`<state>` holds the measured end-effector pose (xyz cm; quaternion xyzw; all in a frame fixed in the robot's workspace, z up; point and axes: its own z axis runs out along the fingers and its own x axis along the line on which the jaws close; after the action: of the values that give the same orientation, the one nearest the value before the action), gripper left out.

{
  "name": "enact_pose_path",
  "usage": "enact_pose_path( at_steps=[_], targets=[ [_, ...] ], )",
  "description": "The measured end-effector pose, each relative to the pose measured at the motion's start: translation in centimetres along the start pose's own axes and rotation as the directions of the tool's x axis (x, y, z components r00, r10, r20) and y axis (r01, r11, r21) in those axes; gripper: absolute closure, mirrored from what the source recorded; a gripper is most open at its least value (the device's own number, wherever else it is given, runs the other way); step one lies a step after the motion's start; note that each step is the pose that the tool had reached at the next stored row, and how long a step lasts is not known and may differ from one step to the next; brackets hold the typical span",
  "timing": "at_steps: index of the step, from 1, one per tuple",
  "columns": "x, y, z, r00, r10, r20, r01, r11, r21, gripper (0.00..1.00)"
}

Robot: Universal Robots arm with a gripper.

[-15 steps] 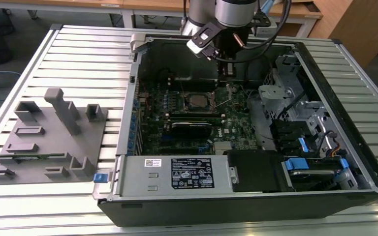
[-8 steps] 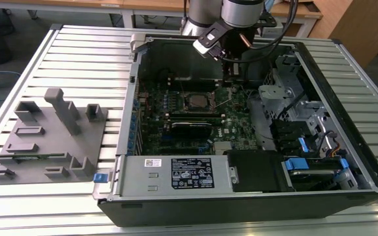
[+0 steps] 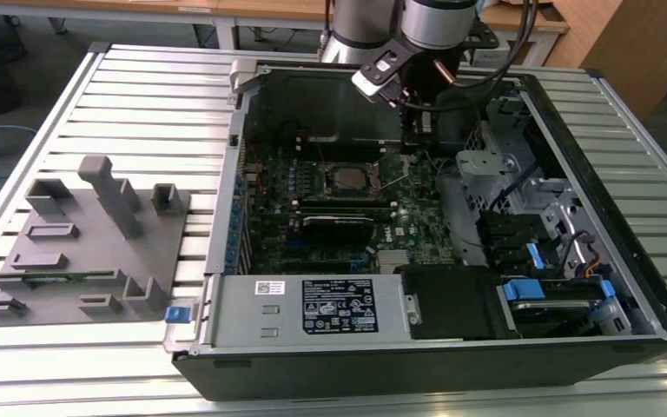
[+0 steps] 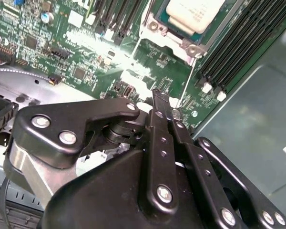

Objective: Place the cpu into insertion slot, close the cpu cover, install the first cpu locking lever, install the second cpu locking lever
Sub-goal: 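Close the cpu cover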

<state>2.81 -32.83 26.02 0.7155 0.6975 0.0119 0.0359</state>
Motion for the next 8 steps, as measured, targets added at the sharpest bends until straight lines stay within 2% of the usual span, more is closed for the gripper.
enact_pose_path(
  at_steps=[8],
  targets=[
    [0.03, 1.28, 0.09, 1.0000, 0.000, 0.0000, 0.000, 1.0000, 0.0000, 0.89]
  ],
)
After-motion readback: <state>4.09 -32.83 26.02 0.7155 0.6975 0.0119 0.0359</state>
